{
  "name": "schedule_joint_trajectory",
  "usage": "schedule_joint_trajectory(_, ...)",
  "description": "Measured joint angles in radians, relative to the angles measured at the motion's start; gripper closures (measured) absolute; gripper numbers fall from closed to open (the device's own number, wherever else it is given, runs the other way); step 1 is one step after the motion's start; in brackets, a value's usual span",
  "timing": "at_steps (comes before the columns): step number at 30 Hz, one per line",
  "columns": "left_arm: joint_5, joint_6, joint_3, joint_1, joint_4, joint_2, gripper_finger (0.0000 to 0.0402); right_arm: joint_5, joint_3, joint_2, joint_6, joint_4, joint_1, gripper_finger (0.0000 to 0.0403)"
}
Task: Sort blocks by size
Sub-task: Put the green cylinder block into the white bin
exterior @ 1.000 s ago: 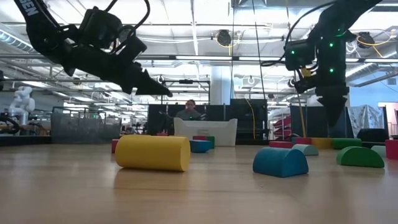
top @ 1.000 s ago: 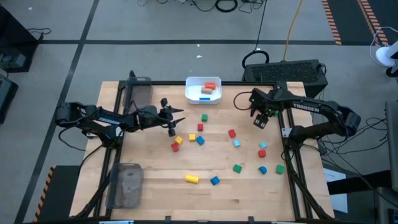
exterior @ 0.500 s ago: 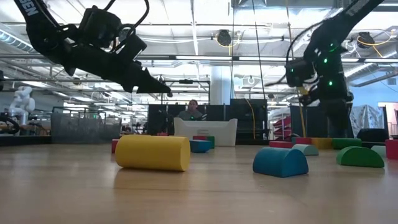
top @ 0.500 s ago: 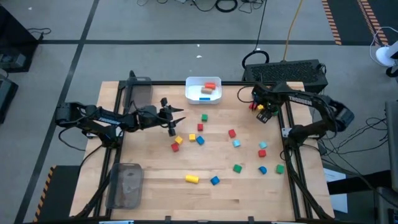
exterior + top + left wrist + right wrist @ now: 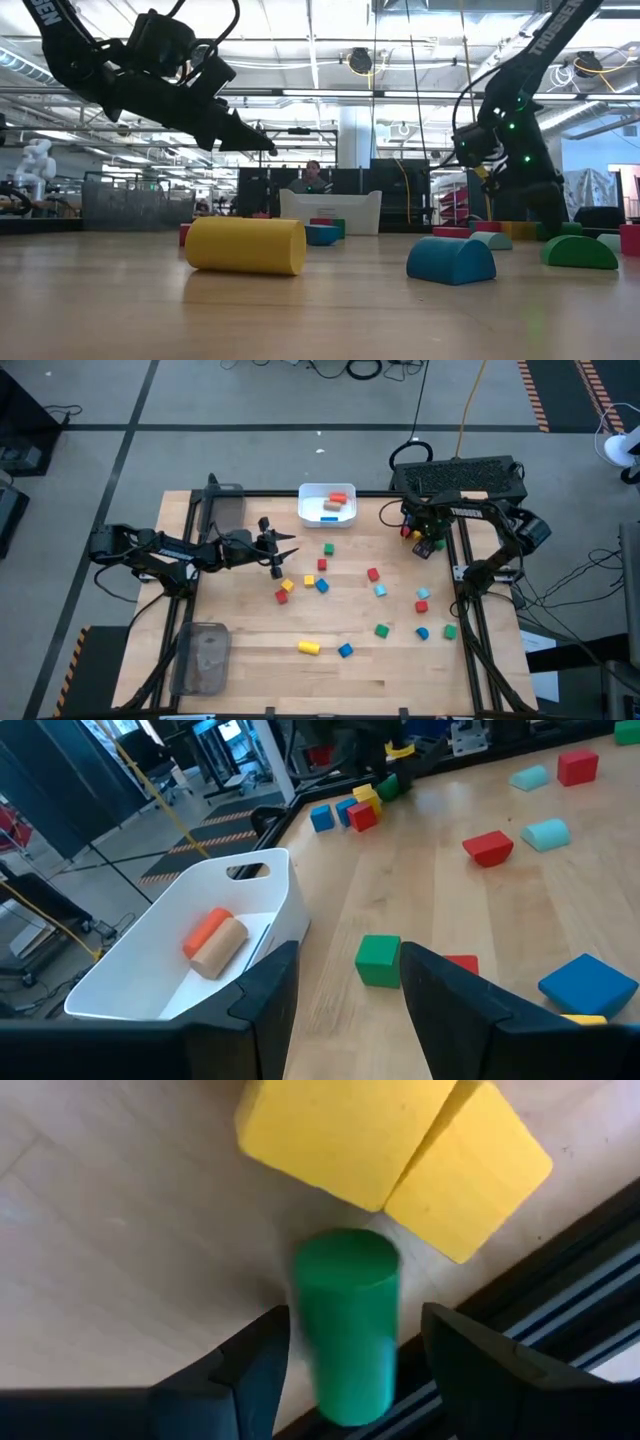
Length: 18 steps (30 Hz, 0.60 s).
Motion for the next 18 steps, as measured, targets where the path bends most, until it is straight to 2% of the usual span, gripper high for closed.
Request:
schedule_joint_trajectory(9, 0.000, -0.004, 0.000, -0.001, -0.003, 0.000, 0.0224, 0.002, 0.000, 0.000, 0.016, 0.008, 0.000, 0.0289)
schedule_joint_trajectory(18, 0.000, -0.028, 0.000, -0.001, -0.003, 0.000, 0.0224, -0.048, 0.006, -0.001, 0.065, -0.009, 0.015, 0.0296)
